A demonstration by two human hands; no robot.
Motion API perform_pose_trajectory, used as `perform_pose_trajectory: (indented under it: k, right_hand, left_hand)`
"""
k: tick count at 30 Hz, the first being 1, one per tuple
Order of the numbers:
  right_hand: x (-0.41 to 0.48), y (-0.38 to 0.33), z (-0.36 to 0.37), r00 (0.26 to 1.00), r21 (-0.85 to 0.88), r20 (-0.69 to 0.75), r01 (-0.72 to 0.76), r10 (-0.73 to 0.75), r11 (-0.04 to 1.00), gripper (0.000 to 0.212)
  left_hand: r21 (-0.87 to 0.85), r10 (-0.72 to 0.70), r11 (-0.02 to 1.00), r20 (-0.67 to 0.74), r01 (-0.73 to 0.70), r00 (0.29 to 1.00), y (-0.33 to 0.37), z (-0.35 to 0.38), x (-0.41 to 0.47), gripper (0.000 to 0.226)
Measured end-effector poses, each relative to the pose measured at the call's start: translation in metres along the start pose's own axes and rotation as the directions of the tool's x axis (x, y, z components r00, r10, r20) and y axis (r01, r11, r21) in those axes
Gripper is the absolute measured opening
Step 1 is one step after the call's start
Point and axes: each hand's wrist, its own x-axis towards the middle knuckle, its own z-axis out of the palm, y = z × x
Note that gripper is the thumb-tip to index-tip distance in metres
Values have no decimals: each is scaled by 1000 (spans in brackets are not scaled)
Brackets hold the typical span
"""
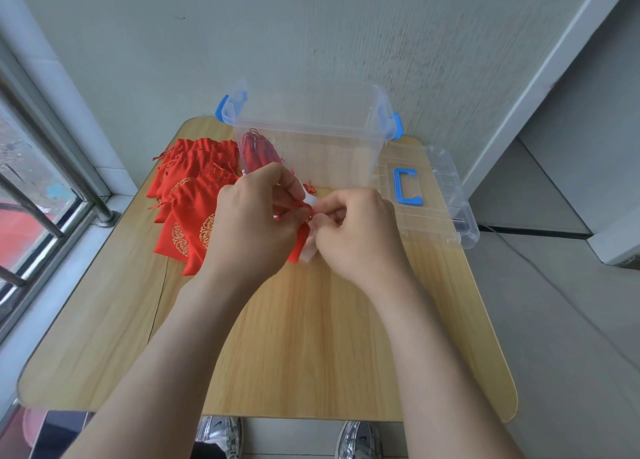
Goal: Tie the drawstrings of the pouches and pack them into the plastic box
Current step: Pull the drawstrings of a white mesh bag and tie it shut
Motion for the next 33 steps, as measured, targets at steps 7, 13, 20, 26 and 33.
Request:
perform_pose_trajectory:
  k: [7,13,20,26,33]
  right_hand:
    - [3,0,-14,939,438,233,-332,251,835,16]
    - [7,3,-20,867,711,418,-498,271,497,11]
    - [9,0,-14,872,745,337,-477,355,466,11]
    - [9,3,-18,893,675,207,-426,400,603,8]
    - [7,-2,-19,934,576,148,-348,324,740,11]
  left_hand:
    - [-26,70,997,88,-68,994,-3,-2,1,25]
    - [-161,39,986,-10,-40,999,-1,-1,0,19]
    - [-229,-1,973,64,15,998,0,3,0,17]
    - [-160,60,986,32,-54,998,3,5,-3,10]
    - [-161,0,987,110,18,994,8,7,-3,9]
